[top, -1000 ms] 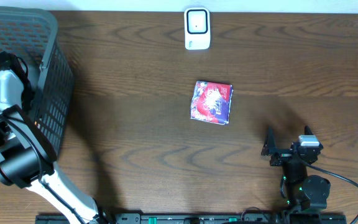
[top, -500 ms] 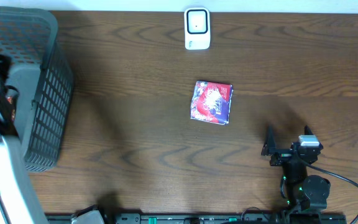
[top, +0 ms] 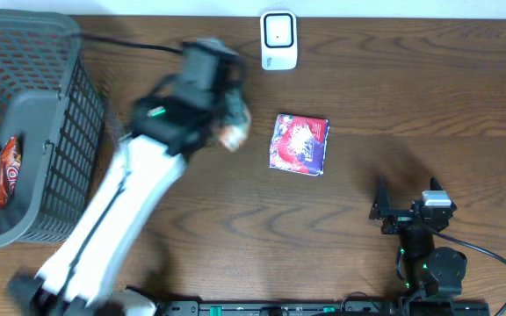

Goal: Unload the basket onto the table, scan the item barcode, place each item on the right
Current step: 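Lift the Kleenex pack and carry it toward the scanner, then place the Kleenex pack beside the purple pack and open the gripper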

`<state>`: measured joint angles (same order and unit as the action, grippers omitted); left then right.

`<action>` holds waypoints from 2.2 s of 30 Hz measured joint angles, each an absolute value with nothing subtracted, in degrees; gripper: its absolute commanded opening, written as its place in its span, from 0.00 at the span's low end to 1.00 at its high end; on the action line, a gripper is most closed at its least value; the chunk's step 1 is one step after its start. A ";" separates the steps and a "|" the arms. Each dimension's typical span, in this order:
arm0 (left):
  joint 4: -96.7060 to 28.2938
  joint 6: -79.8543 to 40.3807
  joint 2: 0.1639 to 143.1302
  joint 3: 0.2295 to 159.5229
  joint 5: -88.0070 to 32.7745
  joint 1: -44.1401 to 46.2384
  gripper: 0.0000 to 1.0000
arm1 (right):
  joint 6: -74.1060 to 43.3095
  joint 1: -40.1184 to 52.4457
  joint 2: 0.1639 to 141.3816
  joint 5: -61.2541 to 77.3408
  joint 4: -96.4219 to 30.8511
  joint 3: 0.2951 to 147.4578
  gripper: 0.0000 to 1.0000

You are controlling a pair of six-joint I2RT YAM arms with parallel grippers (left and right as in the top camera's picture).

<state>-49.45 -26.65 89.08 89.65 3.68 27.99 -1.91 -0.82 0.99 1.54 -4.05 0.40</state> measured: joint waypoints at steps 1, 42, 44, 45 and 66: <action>-49.82 -26.50 91.59 89.65 4.27 29.04 0.07 | -1.91 -0.82 0.99 1.54 -4.05 0.40 0.99; -49.30 -56.75 96.27 59.99 -9.65 37.23 0.07 | -1.91 -0.82 0.99 1.54 -4.05 0.40 0.99; -44.14 -59.46 96.33 56.62 -10.17 37.23 0.08 | -1.91 -0.82 1.02 1.54 -4.03 0.40 0.99; -41.60 -60.34 96.27 55.24 -10.22 37.23 0.07 | -1.91 -0.82 0.99 1.54 -4.03 0.40 0.99; 0.36 -37.74 105.56 53.60 -6.83 29.89 0.08 | -1.91 -0.82 0.99 1.54 -4.03 0.40 0.99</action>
<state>0.36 -37.74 105.56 53.60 -6.83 29.89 -1.91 -0.82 0.99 1.54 -4.03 0.40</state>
